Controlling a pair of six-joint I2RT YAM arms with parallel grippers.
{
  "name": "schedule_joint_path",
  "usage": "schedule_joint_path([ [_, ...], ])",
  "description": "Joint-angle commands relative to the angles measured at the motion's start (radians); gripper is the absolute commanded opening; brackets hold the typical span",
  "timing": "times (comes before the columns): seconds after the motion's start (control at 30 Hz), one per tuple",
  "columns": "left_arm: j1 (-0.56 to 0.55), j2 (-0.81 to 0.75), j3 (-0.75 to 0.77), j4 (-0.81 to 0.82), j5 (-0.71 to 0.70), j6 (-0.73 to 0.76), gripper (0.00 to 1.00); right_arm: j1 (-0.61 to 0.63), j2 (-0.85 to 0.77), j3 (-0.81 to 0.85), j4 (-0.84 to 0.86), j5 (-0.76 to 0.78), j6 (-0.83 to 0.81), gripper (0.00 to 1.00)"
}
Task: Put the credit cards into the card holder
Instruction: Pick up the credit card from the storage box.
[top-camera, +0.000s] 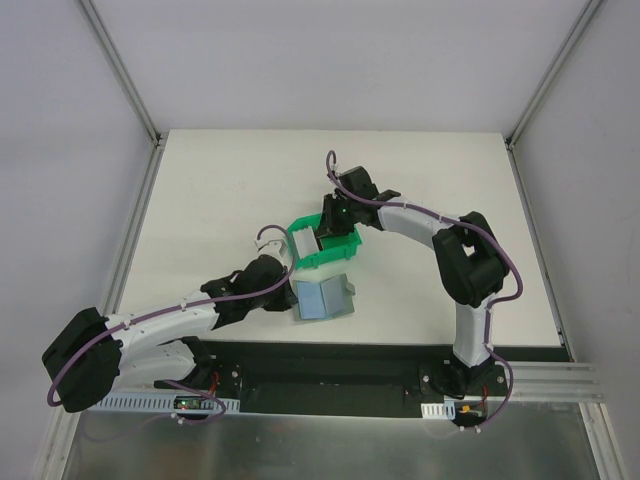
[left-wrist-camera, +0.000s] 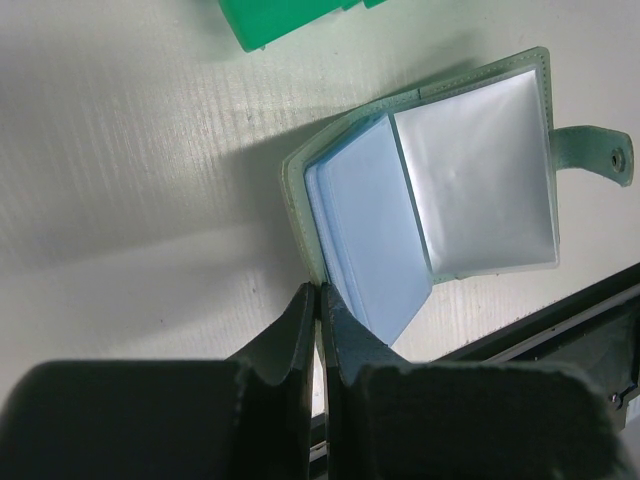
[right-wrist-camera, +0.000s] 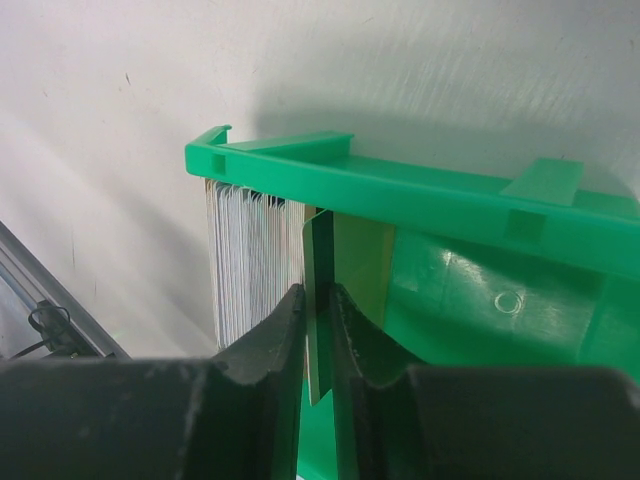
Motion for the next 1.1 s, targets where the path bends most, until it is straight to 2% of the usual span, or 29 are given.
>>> schedule_joint_path([
  [0.0,-0.001,0.001,0.022,-0.003,0.009,0.023,0.00,0.002,-0.060,-0.001,0.002,-0.006,-0.008,0.15],
  [0.37,-0.002,0.011,0.018,-0.003,0.007,0.018,0.00,0.010,-0.016,0.017,-0.047,0.062,-0.052,0.00],
  [0.47,-0.002,0.011,0.019,-0.003,0.004,0.018,0.00,0.013,-0.020,0.014,-0.047,0.086,-0.052,0.00],
  [0.73,-0.002,0.016,0.016,-0.003,0.001,0.025,0.00,0.008,-0.163,0.023,-0.072,0.208,-0.113,0.00],
  [1.07,-0.002,0.017,-0.007,0.011,0.006,0.032,0.00,-0.024,-0.332,-0.040,-0.085,0.174,-0.114,0.00],
])
